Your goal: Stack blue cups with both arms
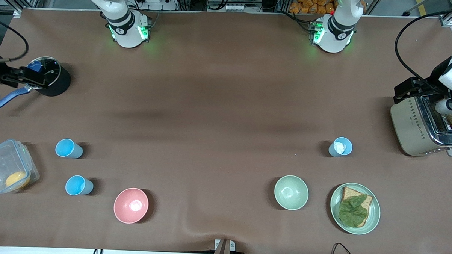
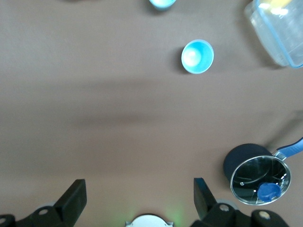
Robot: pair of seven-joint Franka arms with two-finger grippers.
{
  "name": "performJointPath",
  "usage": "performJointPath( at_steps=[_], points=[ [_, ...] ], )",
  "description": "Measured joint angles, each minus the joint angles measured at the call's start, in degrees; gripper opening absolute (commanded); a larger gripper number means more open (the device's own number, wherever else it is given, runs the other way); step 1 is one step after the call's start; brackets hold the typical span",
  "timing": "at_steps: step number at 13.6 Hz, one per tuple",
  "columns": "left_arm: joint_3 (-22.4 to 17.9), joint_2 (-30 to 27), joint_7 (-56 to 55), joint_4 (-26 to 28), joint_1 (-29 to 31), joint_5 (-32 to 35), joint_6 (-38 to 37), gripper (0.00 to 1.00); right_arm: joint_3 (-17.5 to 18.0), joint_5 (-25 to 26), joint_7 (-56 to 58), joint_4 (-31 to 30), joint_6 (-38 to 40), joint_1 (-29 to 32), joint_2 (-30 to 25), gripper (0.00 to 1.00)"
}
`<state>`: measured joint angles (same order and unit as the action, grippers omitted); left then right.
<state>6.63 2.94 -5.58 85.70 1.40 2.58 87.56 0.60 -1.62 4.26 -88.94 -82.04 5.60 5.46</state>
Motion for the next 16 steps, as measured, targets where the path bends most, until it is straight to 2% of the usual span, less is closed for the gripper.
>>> performJointPath(
  at_steps=[4, 8, 16],
  points=[
    [-0.01, 0.01, 0.0, 0.02, 0.18, -0.03, -0.03, 1.0, 0.0, 0.94, 0.85, -0.81, -1.88, 0.24, 9.4, 1.0],
    [-0.05, 0.02, 0.0, 0.09, 0.74, -0.3, -0.16, 1.0, -0.1, 4.66, 0.95, -0.78, -10.91, 1.8, 19.18, 1.0],
    [-0.02, 0.26, 0.19, 0.43, 2.1, -1.9, -0.83, 1.0, -0.32, 8.35, 11.08, -0.43, -28.28, 8.89, 29.08, 1.0]
  ],
)
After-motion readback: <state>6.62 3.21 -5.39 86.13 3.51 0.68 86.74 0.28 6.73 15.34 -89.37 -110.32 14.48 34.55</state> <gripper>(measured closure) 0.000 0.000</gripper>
